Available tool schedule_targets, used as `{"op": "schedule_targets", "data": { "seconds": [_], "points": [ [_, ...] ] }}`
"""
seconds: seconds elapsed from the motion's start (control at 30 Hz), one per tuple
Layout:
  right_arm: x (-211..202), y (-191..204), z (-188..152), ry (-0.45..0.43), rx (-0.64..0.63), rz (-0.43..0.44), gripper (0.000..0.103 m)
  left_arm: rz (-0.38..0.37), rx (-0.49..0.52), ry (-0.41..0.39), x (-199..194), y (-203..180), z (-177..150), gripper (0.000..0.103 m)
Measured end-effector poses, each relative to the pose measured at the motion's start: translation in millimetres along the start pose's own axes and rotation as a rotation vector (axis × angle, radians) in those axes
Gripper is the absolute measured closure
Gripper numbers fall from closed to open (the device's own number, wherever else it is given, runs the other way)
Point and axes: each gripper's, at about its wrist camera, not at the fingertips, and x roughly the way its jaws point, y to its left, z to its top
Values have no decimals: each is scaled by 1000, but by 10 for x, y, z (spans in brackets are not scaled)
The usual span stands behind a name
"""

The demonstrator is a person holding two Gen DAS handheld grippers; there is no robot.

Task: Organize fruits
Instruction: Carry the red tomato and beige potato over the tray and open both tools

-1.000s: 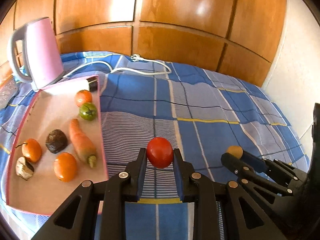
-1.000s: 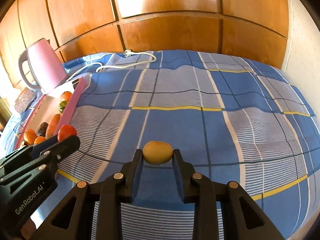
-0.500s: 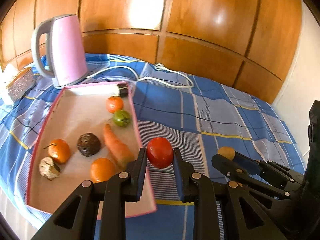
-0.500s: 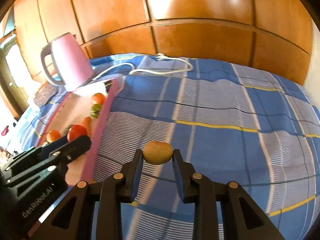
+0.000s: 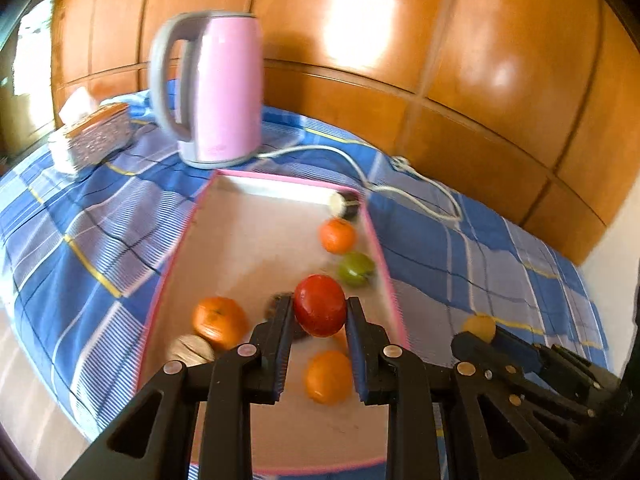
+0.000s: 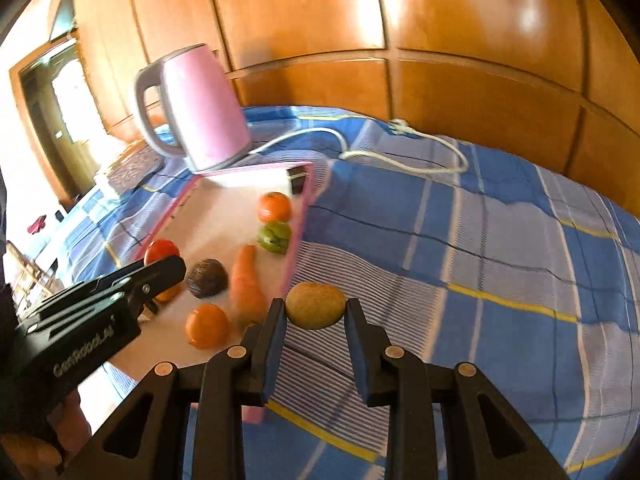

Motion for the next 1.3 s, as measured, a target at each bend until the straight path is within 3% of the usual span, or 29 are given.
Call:
{"op": "schedule_targets", "data": {
  "seconds": [0.3, 0.63, 1.1, 1.3],
  "points": [
    [273, 264, 306, 23, -2, 91, 73, 26, -40, -12, 122, 310, 173, 77],
    [549, 501, 438, 49, -47, 99, 73, 63, -47, -16, 251, 462, 290, 77],
    [775, 558, 413, 76, -46, 89, 72, 93, -37, -4, 309, 465, 216, 77],
    [733, 531, 402, 68, -25, 82, 68, 97, -41, -19, 261, 461, 206, 68]
  ]
}}
